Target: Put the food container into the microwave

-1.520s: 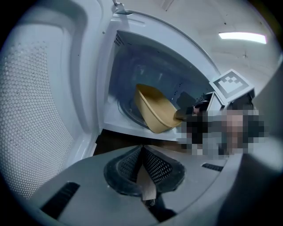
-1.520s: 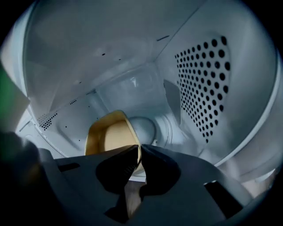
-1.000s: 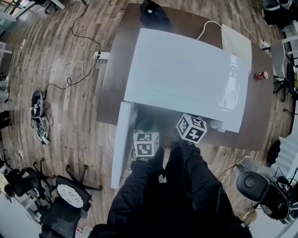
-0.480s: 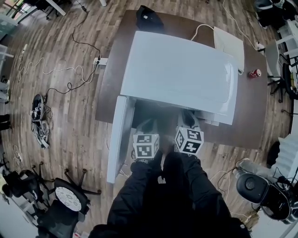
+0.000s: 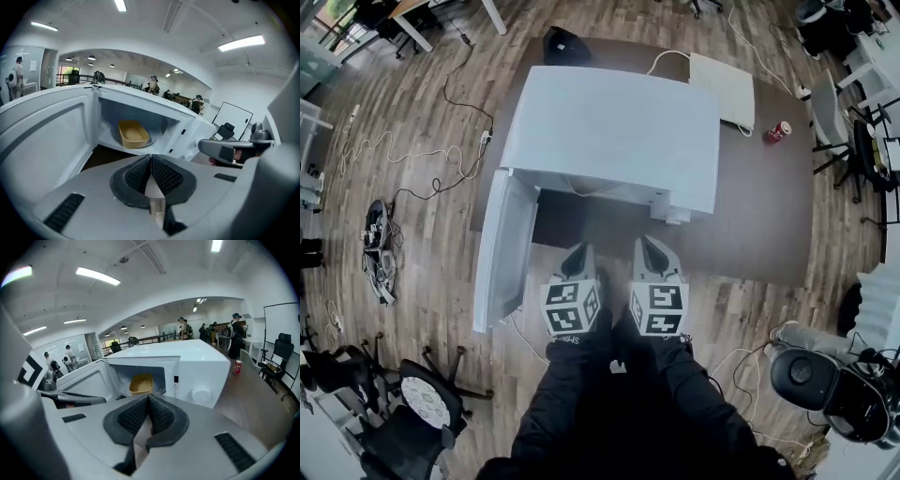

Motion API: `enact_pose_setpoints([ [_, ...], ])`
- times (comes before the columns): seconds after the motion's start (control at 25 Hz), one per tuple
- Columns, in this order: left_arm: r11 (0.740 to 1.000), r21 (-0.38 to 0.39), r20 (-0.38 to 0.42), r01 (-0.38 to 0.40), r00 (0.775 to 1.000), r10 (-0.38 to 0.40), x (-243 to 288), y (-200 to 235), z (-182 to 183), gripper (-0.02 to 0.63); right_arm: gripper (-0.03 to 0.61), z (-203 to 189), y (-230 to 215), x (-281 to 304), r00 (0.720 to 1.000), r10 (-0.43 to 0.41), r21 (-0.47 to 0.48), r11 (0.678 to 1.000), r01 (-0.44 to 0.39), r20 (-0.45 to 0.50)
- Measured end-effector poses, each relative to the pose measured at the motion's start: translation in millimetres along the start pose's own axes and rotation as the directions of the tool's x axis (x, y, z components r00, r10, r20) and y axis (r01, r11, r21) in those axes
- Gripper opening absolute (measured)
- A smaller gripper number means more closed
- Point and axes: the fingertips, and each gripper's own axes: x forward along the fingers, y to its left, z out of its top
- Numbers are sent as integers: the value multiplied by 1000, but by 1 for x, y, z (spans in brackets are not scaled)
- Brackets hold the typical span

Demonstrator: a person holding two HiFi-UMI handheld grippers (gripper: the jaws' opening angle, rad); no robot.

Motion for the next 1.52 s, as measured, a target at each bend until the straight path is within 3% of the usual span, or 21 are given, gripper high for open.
enact_pose_setpoints([
  [0.36,997,72,78,41,996,-46,-64,-103,10,34,25,41,-36,-115,989,52,-19,999,-49,142],
  [0.6,991,125,153,55,986,-74,-109,-141,31,34,25,73,-25,-183,963,101,-45,995,-93,249],
  [0.84,972,201,188,118,970,-157,-146,-173,42,34,25,84,-16,-227,950,96,-94,993,-71,297],
  [1.04,959,257,223,123,958,-182,-179,-176,51,34,25,101,3,-245,934,93,-129,990,-51,345],
  [1.52,950,280,285,139,933,-220,-209,-166,69,34,25,120,43,-262,908,100,-186,982,-25,408],
])
